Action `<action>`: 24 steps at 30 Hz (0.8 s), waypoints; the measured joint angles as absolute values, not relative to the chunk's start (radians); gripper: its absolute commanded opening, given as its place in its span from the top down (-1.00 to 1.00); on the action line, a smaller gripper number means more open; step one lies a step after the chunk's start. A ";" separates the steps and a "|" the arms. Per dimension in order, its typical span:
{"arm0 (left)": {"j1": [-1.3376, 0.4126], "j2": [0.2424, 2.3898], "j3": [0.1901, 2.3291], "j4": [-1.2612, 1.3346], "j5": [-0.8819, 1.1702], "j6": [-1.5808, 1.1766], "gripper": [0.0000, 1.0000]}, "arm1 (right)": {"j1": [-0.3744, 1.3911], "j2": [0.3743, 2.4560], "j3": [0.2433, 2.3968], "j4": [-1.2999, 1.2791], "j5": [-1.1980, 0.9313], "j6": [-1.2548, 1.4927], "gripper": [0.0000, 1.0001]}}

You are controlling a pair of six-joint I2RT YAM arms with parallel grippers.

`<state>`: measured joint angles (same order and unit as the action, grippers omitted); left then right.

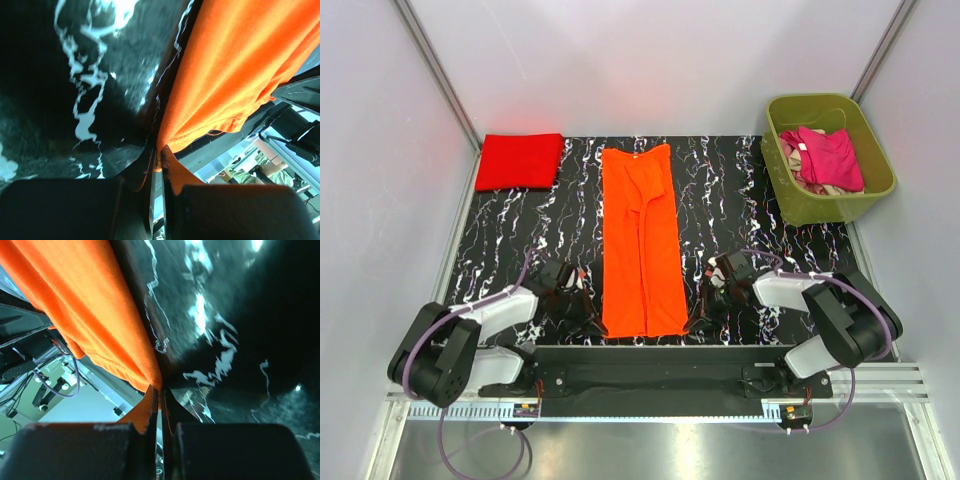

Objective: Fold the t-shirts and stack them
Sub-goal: Fold the tshirt

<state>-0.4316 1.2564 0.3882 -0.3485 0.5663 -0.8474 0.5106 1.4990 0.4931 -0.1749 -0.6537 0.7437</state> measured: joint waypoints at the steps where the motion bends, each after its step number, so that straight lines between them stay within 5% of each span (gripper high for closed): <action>1: -0.433 1.243 0.379 -0.349 0.566 -0.852 1.00 | 0.511 1.489 0.480 -0.169 -0.656 0.750 1.00; 15: -0.451 1.104 0.381 -0.424 0.522 -0.933 1.00 | 0.531 1.393 0.490 -0.224 -0.665 0.797 1.00; 24: -0.348 1.378 0.813 -0.469 0.451 -0.892 1.00 | 0.345 1.645 1.014 -0.419 -0.685 0.625 1.00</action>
<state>-0.3477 1.3777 0.8135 -0.4694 0.4511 -0.8917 0.3450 1.6451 1.0142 -0.4191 -0.6853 0.6250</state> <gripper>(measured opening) 0.067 0.040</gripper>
